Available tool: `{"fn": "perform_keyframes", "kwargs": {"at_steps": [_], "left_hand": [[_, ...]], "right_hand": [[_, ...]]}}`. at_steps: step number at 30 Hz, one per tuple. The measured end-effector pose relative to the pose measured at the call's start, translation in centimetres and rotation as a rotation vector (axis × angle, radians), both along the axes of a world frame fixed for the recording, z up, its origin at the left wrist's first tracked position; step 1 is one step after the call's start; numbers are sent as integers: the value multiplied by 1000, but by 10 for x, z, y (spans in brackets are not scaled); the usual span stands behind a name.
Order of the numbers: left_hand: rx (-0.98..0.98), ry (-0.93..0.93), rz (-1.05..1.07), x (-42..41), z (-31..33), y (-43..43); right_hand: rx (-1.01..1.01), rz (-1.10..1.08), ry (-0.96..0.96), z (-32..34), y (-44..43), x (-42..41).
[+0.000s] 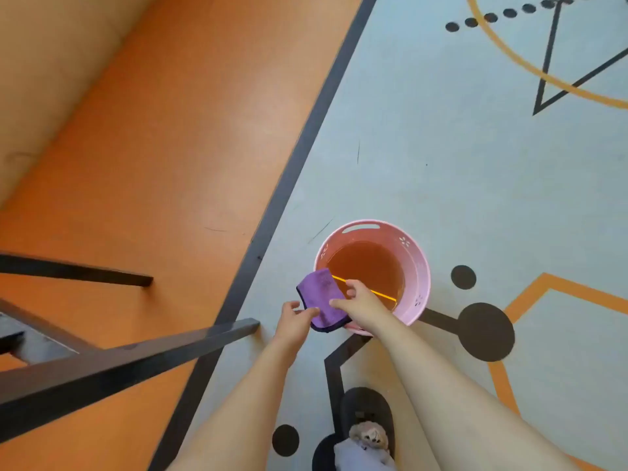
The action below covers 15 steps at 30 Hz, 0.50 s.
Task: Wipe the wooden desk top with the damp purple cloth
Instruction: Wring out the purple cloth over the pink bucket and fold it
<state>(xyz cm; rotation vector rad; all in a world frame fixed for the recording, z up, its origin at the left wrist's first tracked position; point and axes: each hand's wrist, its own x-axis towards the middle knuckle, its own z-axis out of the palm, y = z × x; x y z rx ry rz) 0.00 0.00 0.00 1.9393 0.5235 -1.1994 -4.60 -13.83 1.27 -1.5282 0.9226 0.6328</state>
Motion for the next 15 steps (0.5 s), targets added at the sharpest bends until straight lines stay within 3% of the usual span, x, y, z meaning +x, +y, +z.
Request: {"fn": "perform_keyframes", "kwargs": {"at_steps": [3,7,12,15], "left_hand": [[-79,104,176,0,-25,-2],[-331,294,503,1,-32,-3],[-307,234,513,5,-23,2],[-220,61,453,8,5,9]], "right_hand": [[98,-48,2,-22,3,3],[204,-186,-18,-27,3,1],[173,-276,-66,-5,4,1],[205,-344,-108,21,3,-5]]}}
